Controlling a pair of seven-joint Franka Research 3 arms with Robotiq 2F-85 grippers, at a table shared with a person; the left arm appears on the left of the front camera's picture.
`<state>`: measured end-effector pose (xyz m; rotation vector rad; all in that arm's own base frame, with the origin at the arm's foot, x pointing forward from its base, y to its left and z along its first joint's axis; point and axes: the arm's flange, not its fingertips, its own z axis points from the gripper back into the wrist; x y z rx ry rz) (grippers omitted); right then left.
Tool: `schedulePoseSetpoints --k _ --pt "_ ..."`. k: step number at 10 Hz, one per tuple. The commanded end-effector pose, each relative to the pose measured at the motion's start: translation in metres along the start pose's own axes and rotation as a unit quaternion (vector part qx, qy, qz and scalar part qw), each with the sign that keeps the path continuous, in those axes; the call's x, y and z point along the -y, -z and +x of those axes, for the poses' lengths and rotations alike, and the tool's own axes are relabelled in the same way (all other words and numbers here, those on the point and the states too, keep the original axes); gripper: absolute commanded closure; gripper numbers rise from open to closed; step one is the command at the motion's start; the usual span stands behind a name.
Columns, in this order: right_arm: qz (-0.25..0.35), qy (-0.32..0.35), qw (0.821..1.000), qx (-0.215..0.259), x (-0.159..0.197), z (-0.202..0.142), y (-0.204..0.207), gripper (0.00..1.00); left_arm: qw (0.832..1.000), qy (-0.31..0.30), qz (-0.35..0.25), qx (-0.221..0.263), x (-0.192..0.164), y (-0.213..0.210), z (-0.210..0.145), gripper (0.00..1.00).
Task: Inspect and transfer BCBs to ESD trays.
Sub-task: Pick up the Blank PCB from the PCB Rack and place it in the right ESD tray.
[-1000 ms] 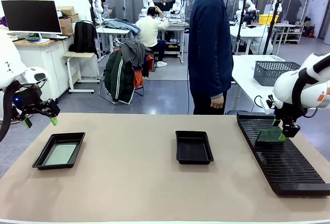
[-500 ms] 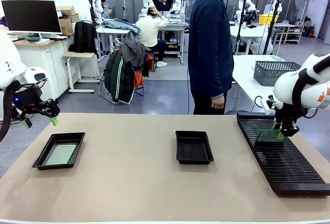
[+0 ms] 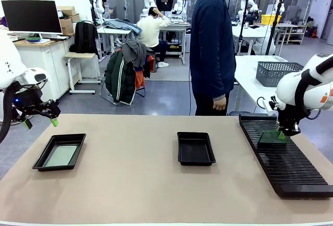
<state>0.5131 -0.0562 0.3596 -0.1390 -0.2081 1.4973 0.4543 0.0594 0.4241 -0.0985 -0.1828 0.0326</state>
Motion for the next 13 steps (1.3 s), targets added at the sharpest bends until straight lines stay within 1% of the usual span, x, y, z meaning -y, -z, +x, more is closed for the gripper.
schedulePoseSetpoints --k 1,2,3,4,5,6,7,10,13 --pt "0.000 0.006 1.000 -0.003 -0.0033 -0.0005 0.0031 0.84 1.000 -0.001 0.002 0.007 -0.0005 0.0025 -0.0020 0.00" --pt "0.002 0.006 1.000 -0.004 -0.0031 -0.0008 0.0034 0.82 1.000 -0.001 0.002 0.007 -0.0005 0.0025 -0.0020 0.00" --pt "0.003 0.007 1.000 -0.006 -0.0025 -0.0013 0.0040 0.94 1.000 -0.001 0.002 0.007 -0.0005 0.0025 -0.0020 0.00" --pt "0.005 0.007 1.000 -0.006 -0.0017 -0.0020 0.0049 0.87 1.000 -0.001 0.002 0.007 -0.0005 0.0025 -0.0020 0.00" --pt "0.005 0.007 1.000 -0.006 -0.0010 -0.0028 0.0057 1.00 1.000 -0.001 0.002 0.007 -0.0005 0.0025 -0.0020 0.00" --pt "0.006 0.006 1.000 -0.005 -0.0009 -0.0030 0.0059 0.97 1.000 -0.001 0.002 0.007 -0.0005 0.0025 -0.0020 0.00" --pt "0.006 0.005 1.000 -0.005 -0.0010 -0.0031 0.0057 1.00 1.000 -0.001 0.002 0.007 -0.0005 0.0025 -0.0020 0.00" --pt "0.009 0.010 1.000 -0.001 -0.0023 -0.0051 0.0058 1.00 1.000 -0.001 0.002 0.007 -0.0005 0.0025 -0.0020 0.00" --pt "0.005 0.001 1.000 -0.001 -0.0016 -0.0019 0.0025 1.00 1.000 -0.001 0.002 0.007 -0.0005 0.0025 -0.0020 0.00"
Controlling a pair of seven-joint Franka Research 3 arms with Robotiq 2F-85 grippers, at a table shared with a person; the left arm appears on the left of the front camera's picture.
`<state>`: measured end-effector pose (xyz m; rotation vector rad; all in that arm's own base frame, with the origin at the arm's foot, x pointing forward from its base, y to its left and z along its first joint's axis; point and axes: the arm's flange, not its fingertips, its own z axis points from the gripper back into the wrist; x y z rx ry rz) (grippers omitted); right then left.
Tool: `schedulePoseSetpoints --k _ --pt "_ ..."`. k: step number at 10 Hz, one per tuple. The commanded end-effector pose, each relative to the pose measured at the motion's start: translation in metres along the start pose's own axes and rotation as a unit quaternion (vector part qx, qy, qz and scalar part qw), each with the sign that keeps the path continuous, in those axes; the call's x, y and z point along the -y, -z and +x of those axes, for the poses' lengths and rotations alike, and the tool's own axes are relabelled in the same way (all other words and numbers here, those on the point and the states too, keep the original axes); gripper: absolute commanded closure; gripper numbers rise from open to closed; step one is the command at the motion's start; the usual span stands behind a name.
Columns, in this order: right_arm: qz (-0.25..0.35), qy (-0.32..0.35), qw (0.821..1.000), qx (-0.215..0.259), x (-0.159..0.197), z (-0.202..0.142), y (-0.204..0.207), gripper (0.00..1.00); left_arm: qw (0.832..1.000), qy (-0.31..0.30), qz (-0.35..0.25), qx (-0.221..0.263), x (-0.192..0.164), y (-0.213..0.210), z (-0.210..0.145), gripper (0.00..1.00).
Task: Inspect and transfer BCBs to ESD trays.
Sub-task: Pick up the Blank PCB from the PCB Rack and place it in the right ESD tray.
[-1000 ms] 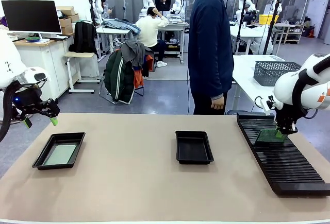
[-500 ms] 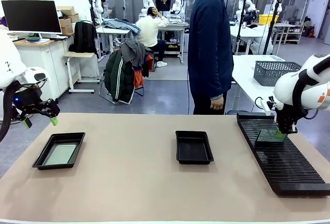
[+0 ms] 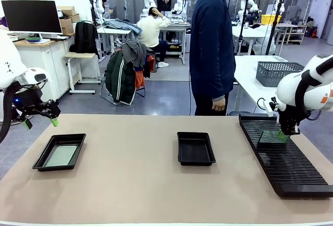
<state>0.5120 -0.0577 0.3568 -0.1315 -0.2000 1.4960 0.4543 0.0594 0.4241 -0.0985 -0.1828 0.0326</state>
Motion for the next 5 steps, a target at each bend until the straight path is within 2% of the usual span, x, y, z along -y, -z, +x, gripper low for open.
schedulePoseSetpoints --k 1,5 --pt "0.000 0.000 1.000 0.000 0.0000 -0.0002 0.0001 1.00 1.000 -0.001 0.002 0.007 -0.0005 0.0025 -0.0020 0.00" --pt "0.000 0.000 1.000 0.000 0.0000 0.0000 0.0000 0.97 1.000 -0.001 0.002 0.007 -0.0005 0.0025 -0.0020 0.00"
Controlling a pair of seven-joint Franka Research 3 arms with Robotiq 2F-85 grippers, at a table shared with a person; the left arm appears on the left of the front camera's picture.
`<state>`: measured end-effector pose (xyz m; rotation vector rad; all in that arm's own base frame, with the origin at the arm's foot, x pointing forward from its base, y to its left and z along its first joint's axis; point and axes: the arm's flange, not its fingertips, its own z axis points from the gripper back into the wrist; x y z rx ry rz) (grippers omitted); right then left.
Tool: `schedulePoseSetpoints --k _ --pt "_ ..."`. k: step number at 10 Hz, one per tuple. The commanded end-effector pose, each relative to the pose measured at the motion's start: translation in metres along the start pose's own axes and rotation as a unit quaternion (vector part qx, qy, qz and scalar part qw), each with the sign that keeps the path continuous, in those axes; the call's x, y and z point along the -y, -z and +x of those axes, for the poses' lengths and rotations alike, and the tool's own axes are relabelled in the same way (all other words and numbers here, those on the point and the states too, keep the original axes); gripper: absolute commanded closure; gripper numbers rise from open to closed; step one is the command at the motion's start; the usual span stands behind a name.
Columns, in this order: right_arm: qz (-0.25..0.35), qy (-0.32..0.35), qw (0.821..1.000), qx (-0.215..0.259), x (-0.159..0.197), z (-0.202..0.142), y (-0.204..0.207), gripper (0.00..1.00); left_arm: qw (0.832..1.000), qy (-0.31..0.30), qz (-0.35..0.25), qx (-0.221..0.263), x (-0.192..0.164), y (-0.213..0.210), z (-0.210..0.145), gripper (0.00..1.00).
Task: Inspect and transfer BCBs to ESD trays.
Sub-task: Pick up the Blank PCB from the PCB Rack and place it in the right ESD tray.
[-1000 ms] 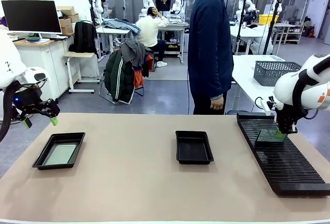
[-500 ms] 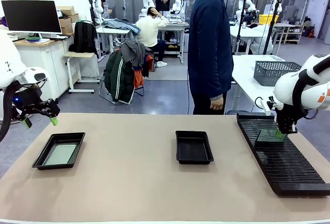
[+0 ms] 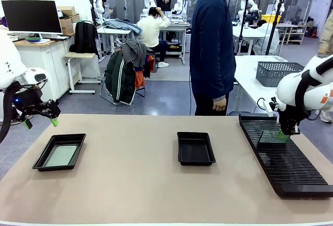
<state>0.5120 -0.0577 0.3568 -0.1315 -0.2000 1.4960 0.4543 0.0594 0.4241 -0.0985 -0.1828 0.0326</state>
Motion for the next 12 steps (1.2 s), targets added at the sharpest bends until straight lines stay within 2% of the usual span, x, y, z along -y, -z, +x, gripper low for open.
schedulePoseSetpoints --k 1,4,9,12 --pt "-0.002 0.002 1.000 -0.002 0.000 0.000 -0.009 0.97 1.000 -0.001 0.002 0.007 0.000 0.002 -0.002 0.00" --pt "-0.002 0.006 1.000 0.003 0.003 -0.005 -0.051 0.97 1.000 -0.001 0.002 0.007 0.000 0.002 -0.002 0.00" --pt "-0.002 0.009 1.000 -0.009 -0.013 -0.024 -0.186 0.97 1.000 -0.001 0.002 0.007 0.000 0.002 -0.002 0.00" --pt "0.010 0.025 1.000 -0.011 -0.023 -0.031 -0.247 0.97 1.000 -0.001 0.002 0.007 0.000 0.002 -0.002 0.00"
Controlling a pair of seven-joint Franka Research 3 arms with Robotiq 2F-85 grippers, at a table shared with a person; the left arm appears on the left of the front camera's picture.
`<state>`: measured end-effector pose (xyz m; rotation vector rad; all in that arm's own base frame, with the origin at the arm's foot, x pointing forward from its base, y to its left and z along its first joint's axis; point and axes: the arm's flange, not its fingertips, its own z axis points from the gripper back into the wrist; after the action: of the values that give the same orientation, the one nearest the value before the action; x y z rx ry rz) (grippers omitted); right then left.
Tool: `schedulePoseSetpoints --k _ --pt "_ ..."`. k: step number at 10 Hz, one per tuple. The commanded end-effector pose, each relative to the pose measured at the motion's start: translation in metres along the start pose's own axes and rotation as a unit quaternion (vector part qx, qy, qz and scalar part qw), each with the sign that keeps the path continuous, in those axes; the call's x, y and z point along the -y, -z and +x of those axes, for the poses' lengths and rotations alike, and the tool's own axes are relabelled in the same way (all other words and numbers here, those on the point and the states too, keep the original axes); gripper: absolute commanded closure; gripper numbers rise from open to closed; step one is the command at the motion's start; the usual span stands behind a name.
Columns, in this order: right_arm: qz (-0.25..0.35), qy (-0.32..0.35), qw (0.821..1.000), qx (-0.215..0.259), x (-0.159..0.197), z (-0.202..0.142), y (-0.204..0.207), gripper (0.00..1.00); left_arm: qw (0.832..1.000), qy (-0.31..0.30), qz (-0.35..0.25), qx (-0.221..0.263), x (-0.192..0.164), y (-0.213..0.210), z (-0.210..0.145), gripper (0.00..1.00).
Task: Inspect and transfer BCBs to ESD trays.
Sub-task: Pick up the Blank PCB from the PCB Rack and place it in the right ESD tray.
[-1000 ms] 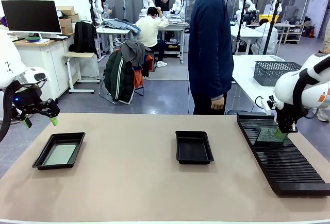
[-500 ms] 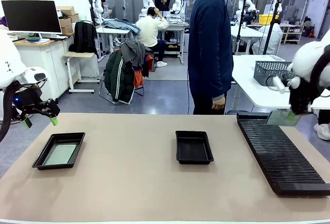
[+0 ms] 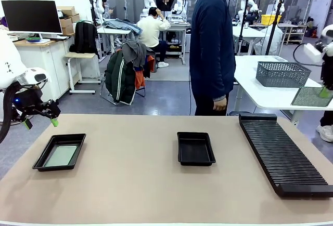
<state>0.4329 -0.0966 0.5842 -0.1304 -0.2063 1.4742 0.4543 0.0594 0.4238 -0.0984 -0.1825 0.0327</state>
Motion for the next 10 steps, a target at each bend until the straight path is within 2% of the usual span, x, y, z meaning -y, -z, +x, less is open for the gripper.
schedulePoseSetpoints --k 1,5,8,10 --pt "0.020 0.021 1.000 -0.009 0.001 0.000 -0.022 0.97 1.000 -0.001 0.002 0.007 0.000 0.002 -0.002 0.00" --pt "0.043 0.031 0.999 0.002 -0.004 0.001 -0.070 0.97 1.000 -0.001 0.002 0.007 0.000 0.002 -0.002 0.00" --pt "0.039 0.041 0.998 -0.002 -0.005 0.000 -0.078 0.97 1.000 -0.001 0.002 0.007 0.000 0.002 -0.002 0.00" --pt "0.034 0.025 0.999 0.003 -0.007 0.000 -0.076 0.97 1.000 -0.001 0.002 0.007 0.000 0.002 -0.002 0.00"
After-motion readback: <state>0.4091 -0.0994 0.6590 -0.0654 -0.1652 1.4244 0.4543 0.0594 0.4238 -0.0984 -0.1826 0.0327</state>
